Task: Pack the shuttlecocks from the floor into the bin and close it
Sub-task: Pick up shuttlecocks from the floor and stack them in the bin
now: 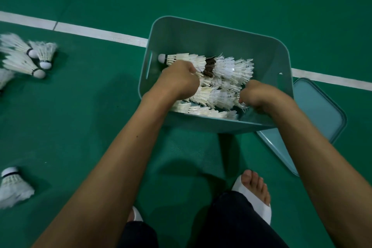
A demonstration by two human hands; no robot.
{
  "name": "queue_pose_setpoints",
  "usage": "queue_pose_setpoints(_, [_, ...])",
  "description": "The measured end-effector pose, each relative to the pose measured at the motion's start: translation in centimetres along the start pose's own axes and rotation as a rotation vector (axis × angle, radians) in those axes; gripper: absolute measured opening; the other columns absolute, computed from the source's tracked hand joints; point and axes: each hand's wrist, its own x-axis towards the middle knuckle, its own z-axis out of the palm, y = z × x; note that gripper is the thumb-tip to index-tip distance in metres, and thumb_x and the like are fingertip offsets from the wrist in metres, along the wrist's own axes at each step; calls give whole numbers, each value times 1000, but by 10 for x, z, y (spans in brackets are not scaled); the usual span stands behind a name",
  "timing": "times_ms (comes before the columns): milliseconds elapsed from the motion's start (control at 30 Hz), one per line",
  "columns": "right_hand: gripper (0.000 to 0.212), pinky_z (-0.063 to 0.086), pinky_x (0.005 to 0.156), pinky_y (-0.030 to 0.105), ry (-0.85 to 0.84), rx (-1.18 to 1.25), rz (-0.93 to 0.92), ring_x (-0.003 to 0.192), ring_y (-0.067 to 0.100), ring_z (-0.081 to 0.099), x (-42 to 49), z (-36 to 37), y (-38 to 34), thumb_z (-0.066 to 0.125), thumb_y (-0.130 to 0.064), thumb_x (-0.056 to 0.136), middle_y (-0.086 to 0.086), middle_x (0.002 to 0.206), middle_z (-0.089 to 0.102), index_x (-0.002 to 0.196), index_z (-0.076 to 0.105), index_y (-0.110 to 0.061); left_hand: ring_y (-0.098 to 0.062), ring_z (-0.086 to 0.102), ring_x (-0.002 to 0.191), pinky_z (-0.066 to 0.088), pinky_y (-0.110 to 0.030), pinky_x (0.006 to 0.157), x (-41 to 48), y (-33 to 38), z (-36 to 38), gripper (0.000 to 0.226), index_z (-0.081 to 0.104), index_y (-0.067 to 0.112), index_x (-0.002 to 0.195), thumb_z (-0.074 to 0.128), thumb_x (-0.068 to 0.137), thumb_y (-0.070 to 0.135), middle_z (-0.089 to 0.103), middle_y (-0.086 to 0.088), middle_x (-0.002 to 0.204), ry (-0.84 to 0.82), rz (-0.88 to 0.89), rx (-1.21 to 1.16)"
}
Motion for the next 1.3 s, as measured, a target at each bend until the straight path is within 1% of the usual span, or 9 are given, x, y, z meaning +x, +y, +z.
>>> queue_pose_setpoints(67, [31, 35, 55, 28, -58, 34, 33, 58, 18, 36, 12, 2, 0, 47, -3, 102, 14, 94, 51, 131, 53, 6, -32, 59, 116, 48, -35, 93, -2, -1, 4, 42, 60, 6, 134, 42, 95, 5, 59, -16, 138, -88, -50, 155])
queue_pose_setpoints(200, [24, 45, 65, 35, -155, 115, 105, 66, 19, 40, 19, 0, 4, 44, -4, 104, 10, 87, 46, 121, 61, -1, -23, 51, 76, 43, -32, 68, -2, -5, 11, 34, 62, -6, 113, 38, 90, 1, 64, -17, 103, -197, -48, 329])
queue_pose_setpoints(367, [37, 58, 74, 37, -180, 332, 100, 91, 27, 57, 30, 0, 17, 30, 9, 100, 20, 117, 50, 99, 64, -6, -31, 61, 101, 53, -45, 94, -9, 3, 7, 41, 62, 3, 126, 39, 91, 2, 63, -19, 119, -124, -19, 293])
queue_pose_setpoints(500, [14, 60, 76, 48, -121, 164, 104, 66, 28, 57, 21, -7, 16, 53, -2, 101, 18, 92, 51, 110, 63, 0, -23, 56, 108, 46, -31, 94, -25, 2, -10, 37, 62, 20, 129, 45, 97, 9, 61, -6, 131, -5, 105, 146])
queue_pose_setpoints(600, [14, 61, 72, 49, 44, -77, 22, 80, 39, 69, 2, -22, -4, 62, -1, 94, 27, 101, 63, 105, 64, 7, -19, 61, 112, 51, -34, 94, -40, -5, -33, 31, 66, 23, 124, 52, 98, 12, 66, -2, 123, 148, 269, 86])
queue_pose_setpoints(800, [22, 58, 87, 50, 260, -98, -457, 85, 36, 70, -97, -38, -122, 50, -14, 91, 17, 89, 72, 87, 72, -13, -7, 65, 81, 50, -22, 74, -77, -37, -91, 19, 71, 20, 106, 58, 94, 13, 70, 10, 102, 515, 354, -56])
queue_pose_setpoints(900, [21, 58, 81, 43, 290, -2, -782, 83, 34, 67, -141, -9, -184, 52, -16, 92, 14, 89, 72, 89, 72, -13, -3, 64, 79, 45, -13, 67, -94, -71, -110, 18, 72, 21, 103, 60, 91, 13, 71, 14, 99, 684, 251, -129])
queue_pose_setpoints(967, [17, 56, 82, 40, 254, 25, -917, 89, 32, 66, -151, 28, -220, 56, -22, 91, 12, 93, 71, 90, 72, -14, -3, 65, 76, 51, -23, 70, -101, -105, -120, 16, 71, 21, 100, 62, 89, 15, 73, 11, 98, 739, 151, -128])
queue_pose_setpoints(1300, [30, 56, 80, 44, -189, -275, -1124, 95, 37, 68, -150, 272, -288, 60, -34, 80, 10, 94, 73, 106, 58, -19, -27, 67, 104, 52, -38, 94, -164, -321, -137, 26, 68, 15, 108, 68, 84, 23, 72, -4, 110, 1142, -675, -273])
